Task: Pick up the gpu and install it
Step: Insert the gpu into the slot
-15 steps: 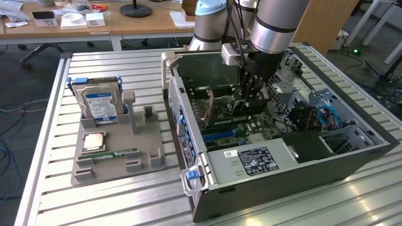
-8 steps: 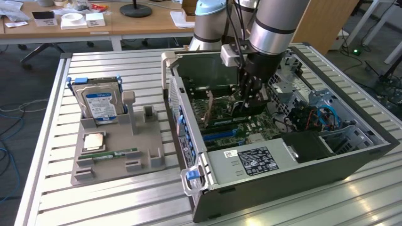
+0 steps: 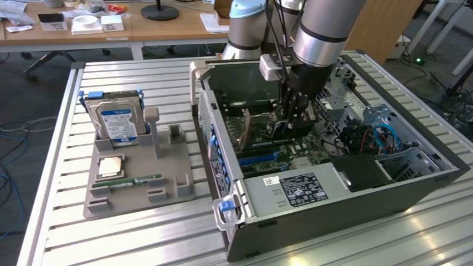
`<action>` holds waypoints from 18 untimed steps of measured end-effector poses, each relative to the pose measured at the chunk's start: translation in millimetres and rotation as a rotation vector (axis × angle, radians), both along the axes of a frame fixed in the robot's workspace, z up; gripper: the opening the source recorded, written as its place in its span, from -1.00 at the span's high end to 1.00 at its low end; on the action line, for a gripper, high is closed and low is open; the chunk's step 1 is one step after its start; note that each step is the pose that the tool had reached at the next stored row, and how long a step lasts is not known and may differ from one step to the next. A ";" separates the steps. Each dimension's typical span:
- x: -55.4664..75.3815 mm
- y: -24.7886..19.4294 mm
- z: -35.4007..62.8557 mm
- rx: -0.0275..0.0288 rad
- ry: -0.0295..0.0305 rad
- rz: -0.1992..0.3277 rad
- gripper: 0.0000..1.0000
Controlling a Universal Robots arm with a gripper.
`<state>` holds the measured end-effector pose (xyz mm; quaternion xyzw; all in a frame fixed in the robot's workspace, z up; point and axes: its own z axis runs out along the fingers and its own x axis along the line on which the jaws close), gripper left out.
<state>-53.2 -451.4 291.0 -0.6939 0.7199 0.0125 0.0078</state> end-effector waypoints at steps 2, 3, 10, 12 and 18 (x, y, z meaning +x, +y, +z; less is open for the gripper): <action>-0.7 0.0 -1.7 0.0000 0.0000 0.000 0.48; -1.1 0.0 -2.4 0.0000 0.0000 0.000 0.48; -4.1 -1.3 -4.8 -0.0001 0.0000 0.000 0.48; -4.8 -3.0 -5.3 0.0000 0.0000 0.000 0.48; -6.6 -3.6 -9.4 -0.0001 0.0000 0.000 0.48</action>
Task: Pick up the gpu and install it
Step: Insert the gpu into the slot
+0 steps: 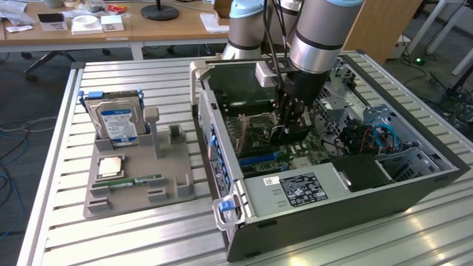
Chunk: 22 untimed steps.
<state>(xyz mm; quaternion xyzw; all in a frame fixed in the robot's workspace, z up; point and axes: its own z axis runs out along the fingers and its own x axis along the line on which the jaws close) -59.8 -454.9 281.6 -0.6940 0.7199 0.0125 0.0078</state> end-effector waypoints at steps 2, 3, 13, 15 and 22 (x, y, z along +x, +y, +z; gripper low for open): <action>-0.7 0.0 -0.5 -0.0003 0.0001 0.000 0.48; -0.7 0.0 -0.5 -0.0003 0.0002 0.000 0.48; -4.1 0.0 -1.3 0.0000 -0.0005 0.000 0.48; -4.8 0.0 -1.5 0.0000 -0.0006 0.000 0.48; -6.8 0.0 -1.9 -0.0001 -0.0007 0.000 0.48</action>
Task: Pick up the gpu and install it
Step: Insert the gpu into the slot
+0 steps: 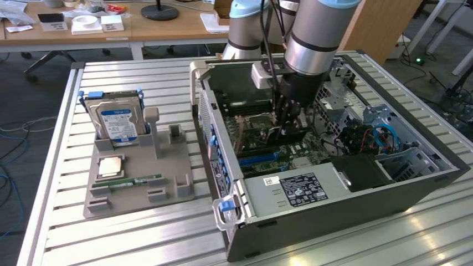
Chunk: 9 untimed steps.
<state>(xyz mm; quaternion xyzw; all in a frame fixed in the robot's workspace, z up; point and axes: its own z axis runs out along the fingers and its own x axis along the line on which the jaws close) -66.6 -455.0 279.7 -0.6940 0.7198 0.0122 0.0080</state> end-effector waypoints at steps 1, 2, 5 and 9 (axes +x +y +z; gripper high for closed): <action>-0.2 0.0 -0.1 0.0000 0.0000 0.000 0.48; -0.4 0.0 -0.1 0.0000 0.0000 0.000 0.48; -1.0 0.0 -0.2 0.0001 0.0000 0.000 0.48; -2.0 0.0 -0.5 0.0001 0.0000 0.000 0.48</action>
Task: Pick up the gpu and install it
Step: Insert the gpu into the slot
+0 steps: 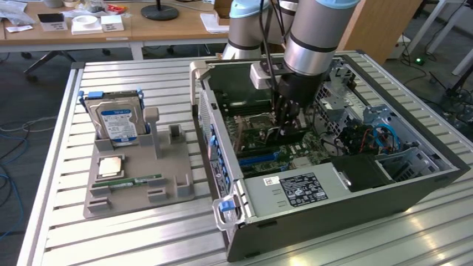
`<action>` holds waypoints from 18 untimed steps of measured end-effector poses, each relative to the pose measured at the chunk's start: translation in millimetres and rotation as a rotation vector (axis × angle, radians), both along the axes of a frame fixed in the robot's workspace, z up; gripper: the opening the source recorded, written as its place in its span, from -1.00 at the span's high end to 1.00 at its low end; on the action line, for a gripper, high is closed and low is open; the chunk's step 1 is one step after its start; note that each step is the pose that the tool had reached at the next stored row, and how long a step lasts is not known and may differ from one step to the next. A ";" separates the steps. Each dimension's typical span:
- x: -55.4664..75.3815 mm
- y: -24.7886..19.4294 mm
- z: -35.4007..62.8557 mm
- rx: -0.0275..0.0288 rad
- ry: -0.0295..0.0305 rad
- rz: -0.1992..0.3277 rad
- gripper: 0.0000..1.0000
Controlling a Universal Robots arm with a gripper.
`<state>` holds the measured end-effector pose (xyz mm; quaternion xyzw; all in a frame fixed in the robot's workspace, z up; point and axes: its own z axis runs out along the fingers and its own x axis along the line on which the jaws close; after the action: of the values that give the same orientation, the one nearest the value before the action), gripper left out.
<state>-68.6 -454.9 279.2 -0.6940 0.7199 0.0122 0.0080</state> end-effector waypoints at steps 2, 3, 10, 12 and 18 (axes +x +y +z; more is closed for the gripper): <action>-0.5 0.0 -0.1 0.0000 0.0000 0.000 0.48; -0.8 0.0 -0.2 0.0000 0.0000 0.000 0.48; -2.6 0.0 -0.5 0.0000 0.0000 0.000 0.48; -3.3 0.0 -0.6 -0.0001 0.0000 0.000 0.48; -4.8 0.0 -0.7 0.0000 -0.0001 0.000 0.48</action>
<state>-73.4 -454.9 278.6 -0.6939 0.7199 0.0122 0.0080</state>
